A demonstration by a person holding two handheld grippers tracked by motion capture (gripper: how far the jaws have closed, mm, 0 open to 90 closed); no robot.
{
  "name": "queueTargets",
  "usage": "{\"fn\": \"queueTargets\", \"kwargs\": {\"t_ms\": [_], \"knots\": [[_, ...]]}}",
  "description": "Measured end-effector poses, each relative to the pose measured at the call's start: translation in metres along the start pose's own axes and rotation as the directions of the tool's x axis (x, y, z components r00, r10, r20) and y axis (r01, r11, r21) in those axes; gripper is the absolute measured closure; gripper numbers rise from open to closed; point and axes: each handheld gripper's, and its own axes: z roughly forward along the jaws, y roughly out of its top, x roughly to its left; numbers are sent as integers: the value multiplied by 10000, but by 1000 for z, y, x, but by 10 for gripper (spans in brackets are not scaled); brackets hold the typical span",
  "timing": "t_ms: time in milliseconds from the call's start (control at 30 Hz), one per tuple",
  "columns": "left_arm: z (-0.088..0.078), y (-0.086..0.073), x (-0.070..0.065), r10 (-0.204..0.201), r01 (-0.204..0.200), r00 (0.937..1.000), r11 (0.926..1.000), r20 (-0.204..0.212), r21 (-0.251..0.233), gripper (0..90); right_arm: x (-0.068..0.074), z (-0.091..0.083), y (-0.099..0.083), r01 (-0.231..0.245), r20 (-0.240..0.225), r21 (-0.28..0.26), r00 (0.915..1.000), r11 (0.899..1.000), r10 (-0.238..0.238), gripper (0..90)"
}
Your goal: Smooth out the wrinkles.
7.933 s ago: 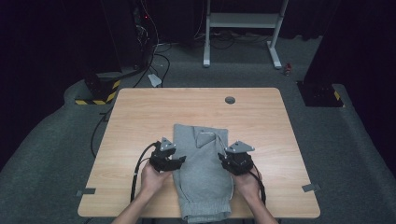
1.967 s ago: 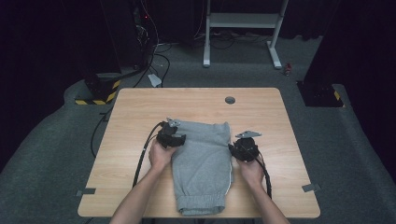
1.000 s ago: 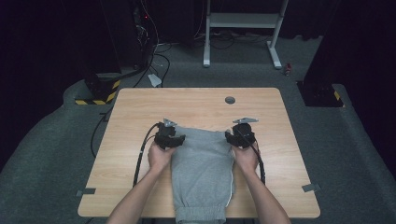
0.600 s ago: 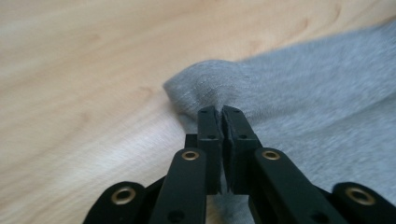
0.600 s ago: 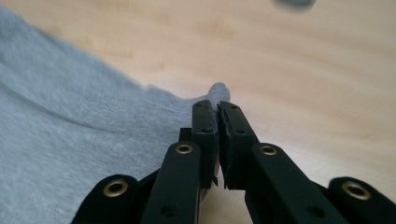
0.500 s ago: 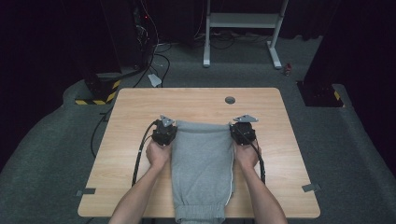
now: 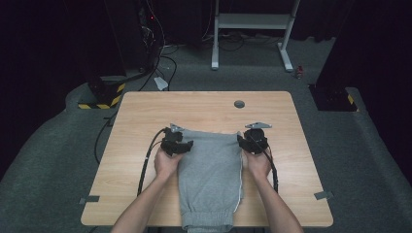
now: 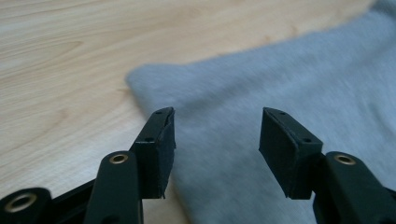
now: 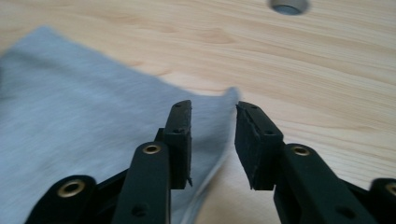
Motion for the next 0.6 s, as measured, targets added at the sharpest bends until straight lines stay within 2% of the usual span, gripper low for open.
{"fn": "queueTargets", "kwargs": {"t_ms": [33,67,100,167,200,233,267,300,367,467,533,600], "knots": [[3,-2,-3,293,-291,9995,9994,-95,211,454,4,-2,-2,169,-220,57,9996,9998,-168,675],[7,-4,-4,352,-346,9993,9987,-134,385,454,8,-3,-4,335,-417,189,9986,9993,-327,676],[10,-6,-3,277,-272,9996,9983,-97,520,454,12,-1,-7,485,-590,300,9972,9984,-467,679],[13,-6,0,-129,130,9999,9997,-54,205,456,18,6,-14,708,-705,547,9953,9960,-668,684],[15,-5,1,-58,60,9999,9998,-116,196,457,18,11,-17,764,-714,714,9949,9945,-713,686],[17,-4,2,165,-162,9997,9997,-182,206,457,18,17,-20,800,-656,962,9951,9921,-739,686],[18,-3,3,224,-219,9995,9995,-220,230,444,16,24,-22,807,-483,1293,9960,9883,-750,687],[19,-1,5,123,-116,9996,9996,-262,272,430,13,27,-25,788,-397,1131,9964,9905,-748,690],[21,2,9,34,-23,9995,9993,-309,367,423,6,28,-22,481,-220,1159,9987,9921,-459,690],[18,7,5,51,-36,9992,9993,-393,372,434,6,27,-16,568,420,1198,9972,9912,-622,656],[10,7,3,-59,59,10000,9999,35,149,426,5,21,-16,284,309,1012,9990,9945,-317,640],[-4,1,-1,-224,222,9971,9997,733,35,406,6,11,-20,285,65,764,9996,9967,-291,625]]}}
